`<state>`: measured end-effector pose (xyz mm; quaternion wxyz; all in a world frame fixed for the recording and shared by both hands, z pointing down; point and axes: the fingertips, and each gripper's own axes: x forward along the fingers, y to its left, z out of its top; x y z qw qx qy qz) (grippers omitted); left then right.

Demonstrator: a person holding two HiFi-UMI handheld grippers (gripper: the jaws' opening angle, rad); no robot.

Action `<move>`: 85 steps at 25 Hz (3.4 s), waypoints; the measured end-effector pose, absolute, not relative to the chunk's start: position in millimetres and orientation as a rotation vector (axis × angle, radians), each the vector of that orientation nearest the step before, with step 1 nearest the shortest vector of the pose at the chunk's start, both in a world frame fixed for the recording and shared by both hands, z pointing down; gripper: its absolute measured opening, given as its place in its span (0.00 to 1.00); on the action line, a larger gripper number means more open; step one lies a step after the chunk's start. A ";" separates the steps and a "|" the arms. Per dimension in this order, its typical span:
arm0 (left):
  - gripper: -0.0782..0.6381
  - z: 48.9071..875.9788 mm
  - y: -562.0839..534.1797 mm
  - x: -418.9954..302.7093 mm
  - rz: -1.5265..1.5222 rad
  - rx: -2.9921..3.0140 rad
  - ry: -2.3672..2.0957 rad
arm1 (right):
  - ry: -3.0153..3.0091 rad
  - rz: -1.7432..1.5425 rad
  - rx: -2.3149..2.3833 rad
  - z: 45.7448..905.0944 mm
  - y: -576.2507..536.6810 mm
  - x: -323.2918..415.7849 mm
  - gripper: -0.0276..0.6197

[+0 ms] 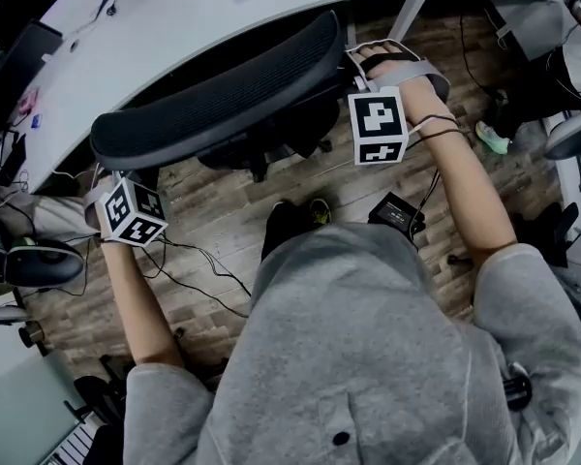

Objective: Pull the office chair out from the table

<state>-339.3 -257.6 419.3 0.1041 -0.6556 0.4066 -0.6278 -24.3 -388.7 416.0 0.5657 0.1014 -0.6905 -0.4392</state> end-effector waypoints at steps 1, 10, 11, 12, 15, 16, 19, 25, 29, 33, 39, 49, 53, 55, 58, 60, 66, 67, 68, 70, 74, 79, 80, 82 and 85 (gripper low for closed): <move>0.27 419.2 -253.7 -337.5 -1.851 -1.932 1.202 | -1.625 -1.035 0.237 415.9 -385.0 -22.9 0.20; 0.27 418.5 -228.8 -321.3 -1.854 -1.926 1.205 | -1.628 -1.045 0.231 416.1 -362.0 -7.9 0.20; 0.27 418.5 -226.9 -320.0 -1.853 -1.924 1.207 | -1.628 -1.047 0.232 416.0 -360.3 -6.8 0.20; 0.27 418.6 -225.0 -319.1 -1.851 -1.924 1.209 | -1.628 -1.047 0.231 416.0 -358.4 -6.0 0.20; 0.27 418.3 -219.1 -318.6 -1.847 -1.926 1.214 | -1.625 -1.045 0.228 415.6 -353.0 -5.1 0.20; 0.27 418.1 -217.2 -318.2 -1.848 -1.927 1.213 | -1.625 -1.045 0.228 415.4 -351.3 -4.7 0.20; 0.27 417.3 -212.2 -314.0 -1.848 -1.929 1.207 | -1.625 -1.045 0.227 415.9 -346.0 -1.7 0.20; 0.27 416.2 -199.4 -303.7 -1.845 -1.937 1.198 | -1.625 -1.042 0.219 417.5 -332.1 5.3 0.20; 0.27 419.4 -184.3 -304.5 -1.848 -1.922 1.209 | -1.624 -1.042 0.223 417.3 -317.5 10.5 0.20; 0.27 419.8 -165.5 -296.4 -1.847 -1.929 1.209 | -1.625 -1.040 0.220 418.5 -299.6 16.5 0.20; 0.27 418.6 -134.8 -281.7 -1.842 -1.928 1.214 | -1.628 -1.042 0.220 418.5 -270.6 29.2 0.20; 0.27 417.9 -77.2 -264.4 -1.858 -1.914 1.242 | -1.640 -1.059 0.211 417.2 -220.8 45.5 0.20; 0.27 419.6 -52.7 -247.6 -1.864 -1.906 1.254 | -1.645 -1.068 0.209 419.3 -199.5 60.9 0.20; 0.27 418.3 -41.7 -240.6 -1.864 -1.903 1.259 | -1.645 -1.070 0.208 418.2 -189.6 67.5 0.20; 0.27 417.4 -24.1 -234.0 -1.865 -1.900 1.269 | -1.647 -1.077 0.203 417.2 -174.7 72.8 0.20; 0.27 418.1 -12.8 -230.1 -1.867 -1.900 1.275 | -1.649 -1.082 0.200 417.6 -165.5 75.6 0.20; 0.27 421.6 18.1 -216.1 -1.872 -1.897 1.287 | -1.655 -1.088 0.195 422.1 -138.8 88.0 0.20; 0.27 422.0 23.1 -213.9 -1.873 -1.898 1.289 | -1.654 -1.089 0.195 422.4 -134.9 90.0 0.20; 0.27 422.1 27.8 -211.6 -1.874 -1.898 1.291 | -1.654 -1.088 0.192 423.0 -130.8 92.2 0.20; 0.27 421.4 36.5 -206.5 -1.875 -1.895 1.295 | -1.659 -1.081 0.183 424.6 -122.3 97.3 0.20; 0.27 423.0 53.5 -192.4 -1.873 -1.893 1.300 | -1.659 -1.085 0.188 423.5 -104.8 110.2 0.20; 0.28 414.0 93.0 -178.3 -1.863 -1.888 1.306 | -1.656 -1.086 0.198 414.4 -65.3 125.2 0.20; 0.28 411.0 100.4 -176.0 -1.858 -1.889 1.308 | -1.654 -1.082 0.200 411.4 -57.5 128.0 0.20; 0.28 408.4 112.3 -173.6 -1.855 -1.890 1.311 | -1.652 -1.084 0.197 408.0 -45.6 130.3 0.20; 0.28 416.1 106.9 -173.5 -1.867 -1.884 1.315 | -1.657 -1.098 0.189 415.9 -52.6 128.1 0.20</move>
